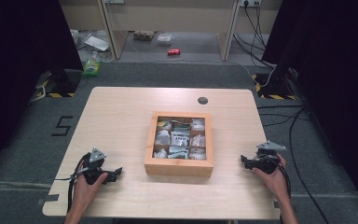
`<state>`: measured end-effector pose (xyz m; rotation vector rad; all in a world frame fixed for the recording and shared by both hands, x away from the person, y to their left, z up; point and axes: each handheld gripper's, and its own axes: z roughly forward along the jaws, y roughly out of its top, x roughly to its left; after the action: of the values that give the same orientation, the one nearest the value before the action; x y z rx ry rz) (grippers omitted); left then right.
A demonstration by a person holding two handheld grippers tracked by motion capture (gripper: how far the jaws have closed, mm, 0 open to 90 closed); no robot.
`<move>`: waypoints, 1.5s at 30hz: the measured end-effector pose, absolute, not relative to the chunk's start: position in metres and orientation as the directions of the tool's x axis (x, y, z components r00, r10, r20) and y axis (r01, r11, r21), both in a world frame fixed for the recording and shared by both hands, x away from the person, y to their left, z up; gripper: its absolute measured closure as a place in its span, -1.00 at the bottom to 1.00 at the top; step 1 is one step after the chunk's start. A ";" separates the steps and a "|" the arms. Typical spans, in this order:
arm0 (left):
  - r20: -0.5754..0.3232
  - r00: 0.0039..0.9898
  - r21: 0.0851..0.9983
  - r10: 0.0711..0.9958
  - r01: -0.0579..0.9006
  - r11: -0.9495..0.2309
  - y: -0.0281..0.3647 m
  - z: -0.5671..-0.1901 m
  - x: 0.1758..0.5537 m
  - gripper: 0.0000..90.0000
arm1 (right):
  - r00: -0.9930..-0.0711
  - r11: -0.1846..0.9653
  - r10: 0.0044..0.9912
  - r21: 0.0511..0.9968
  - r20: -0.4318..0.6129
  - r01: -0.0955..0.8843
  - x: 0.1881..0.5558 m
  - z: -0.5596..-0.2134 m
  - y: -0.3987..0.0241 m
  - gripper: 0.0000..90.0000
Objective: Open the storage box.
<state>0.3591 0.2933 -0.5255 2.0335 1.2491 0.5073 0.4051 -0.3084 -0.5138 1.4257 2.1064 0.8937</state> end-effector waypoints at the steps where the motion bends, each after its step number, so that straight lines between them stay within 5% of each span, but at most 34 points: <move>1: -0.025 0.461 0.726 0.887 0.618 -0.301 0.293 -0.525 0.359 -1.00 | -0.371 0.259 0.929 0.721 -0.003 0.643 0.405 -0.514 -0.308 -0.68; 16: -0.025 0.461 0.726 0.887 0.619 -0.301 0.293 -0.525 0.359 -1.00 | -0.369 0.253 0.930 0.722 0.004 0.644 0.402 -0.514 -0.300 -0.65; 45: -0.025 0.462 0.726 0.887 0.618 -0.301 0.293 -0.525 0.359 -1.00 | -0.550 0.270 0.831 0.806 0.080 0.526 0.362 -0.482 -0.236 -0.54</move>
<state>0.3591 0.2934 -0.5255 2.0334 1.2490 0.5071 0.3617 -0.2361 -0.4817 1.2344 2.1875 1.1751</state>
